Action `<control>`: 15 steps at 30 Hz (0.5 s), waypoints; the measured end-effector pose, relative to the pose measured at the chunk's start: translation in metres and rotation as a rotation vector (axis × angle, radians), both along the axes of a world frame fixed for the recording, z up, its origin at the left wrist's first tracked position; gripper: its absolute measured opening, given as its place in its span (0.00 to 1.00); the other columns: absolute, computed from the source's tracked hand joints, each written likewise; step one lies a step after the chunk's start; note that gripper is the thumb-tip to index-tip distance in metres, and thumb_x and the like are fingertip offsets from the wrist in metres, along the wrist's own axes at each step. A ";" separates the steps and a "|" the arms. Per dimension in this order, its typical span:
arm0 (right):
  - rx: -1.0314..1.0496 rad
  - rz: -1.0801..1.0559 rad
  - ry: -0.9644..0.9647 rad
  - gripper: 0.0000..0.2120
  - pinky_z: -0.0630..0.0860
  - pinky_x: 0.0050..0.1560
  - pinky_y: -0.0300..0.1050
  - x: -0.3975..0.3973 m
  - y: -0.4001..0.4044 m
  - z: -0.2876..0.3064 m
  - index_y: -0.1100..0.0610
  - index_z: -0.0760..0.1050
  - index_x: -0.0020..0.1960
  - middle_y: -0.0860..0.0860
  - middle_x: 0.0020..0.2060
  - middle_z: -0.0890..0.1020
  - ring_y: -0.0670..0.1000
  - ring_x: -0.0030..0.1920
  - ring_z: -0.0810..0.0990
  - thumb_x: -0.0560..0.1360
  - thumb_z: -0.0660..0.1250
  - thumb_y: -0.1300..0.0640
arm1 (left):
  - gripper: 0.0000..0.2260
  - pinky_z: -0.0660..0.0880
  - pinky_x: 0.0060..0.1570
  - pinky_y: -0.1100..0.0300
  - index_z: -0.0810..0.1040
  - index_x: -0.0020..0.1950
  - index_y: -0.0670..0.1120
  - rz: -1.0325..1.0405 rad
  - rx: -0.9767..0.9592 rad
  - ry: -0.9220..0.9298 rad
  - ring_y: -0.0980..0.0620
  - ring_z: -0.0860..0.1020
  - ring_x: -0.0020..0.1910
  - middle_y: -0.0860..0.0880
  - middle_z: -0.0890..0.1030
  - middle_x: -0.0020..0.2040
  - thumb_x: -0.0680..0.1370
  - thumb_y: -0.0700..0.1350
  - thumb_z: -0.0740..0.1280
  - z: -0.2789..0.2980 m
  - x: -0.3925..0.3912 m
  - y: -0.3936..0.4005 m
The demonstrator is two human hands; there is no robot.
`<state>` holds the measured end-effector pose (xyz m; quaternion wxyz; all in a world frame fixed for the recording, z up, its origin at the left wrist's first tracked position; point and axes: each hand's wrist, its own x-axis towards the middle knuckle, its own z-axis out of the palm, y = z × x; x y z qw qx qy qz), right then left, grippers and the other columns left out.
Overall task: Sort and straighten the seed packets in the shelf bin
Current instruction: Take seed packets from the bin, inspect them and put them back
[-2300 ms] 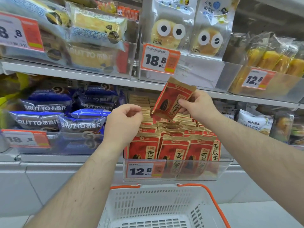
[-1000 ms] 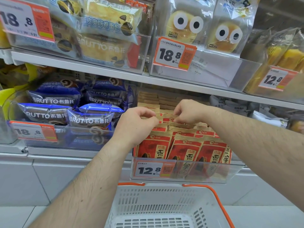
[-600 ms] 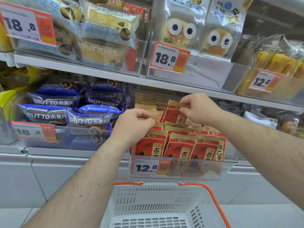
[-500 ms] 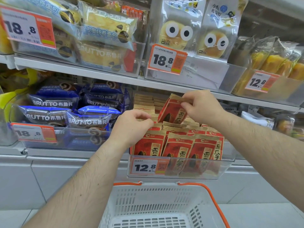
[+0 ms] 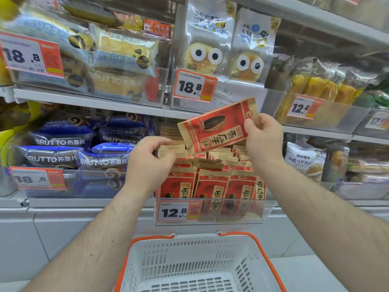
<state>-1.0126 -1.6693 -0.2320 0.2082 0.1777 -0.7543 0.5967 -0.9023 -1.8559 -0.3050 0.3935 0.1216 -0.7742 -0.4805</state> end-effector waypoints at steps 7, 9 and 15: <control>-0.040 0.313 -0.203 0.11 0.72 0.27 0.33 0.030 0.006 -0.003 0.57 0.76 0.42 0.52 0.32 0.81 0.44 0.28 0.79 0.81 0.60 0.65 | 0.08 0.73 0.47 0.67 0.78 0.51 0.58 -0.040 0.074 0.180 0.62 0.77 0.47 0.58 0.80 0.49 0.73 0.47 0.67 0.016 0.020 0.008; 0.034 0.371 -0.210 0.11 0.71 0.26 0.32 0.037 0.009 -0.003 0.58 0.76 0.43 0.52 0.32 0.80 0.42 0.27 0.79 0.81 0.60 0.66 | 0.08 0.75 0.49 0.66 0.79 0.53 0.55 -0.148 0.156 0.124 0.63 0.79 0.47 0.55 0.82 0.51 0.78 0.42 0.69 0.022 0.025 0.014; 0.603 0.421 -0.090 0.13 0.77 0.40 0.48 0.049 0.021 -0.014 0.52 0.76 0.37 0.44 0.31 0.80 0.46 0.34 0.78 0.78 0.67 0.62 | 0.05 0.78 0.39 0.66 0.80 0.55 0.47 -0.436 0.367 -0.063 0.57 0.81 0.43 0.51 0.84 0.47 0.81 0.40 0.66 0.023 0.027 0.048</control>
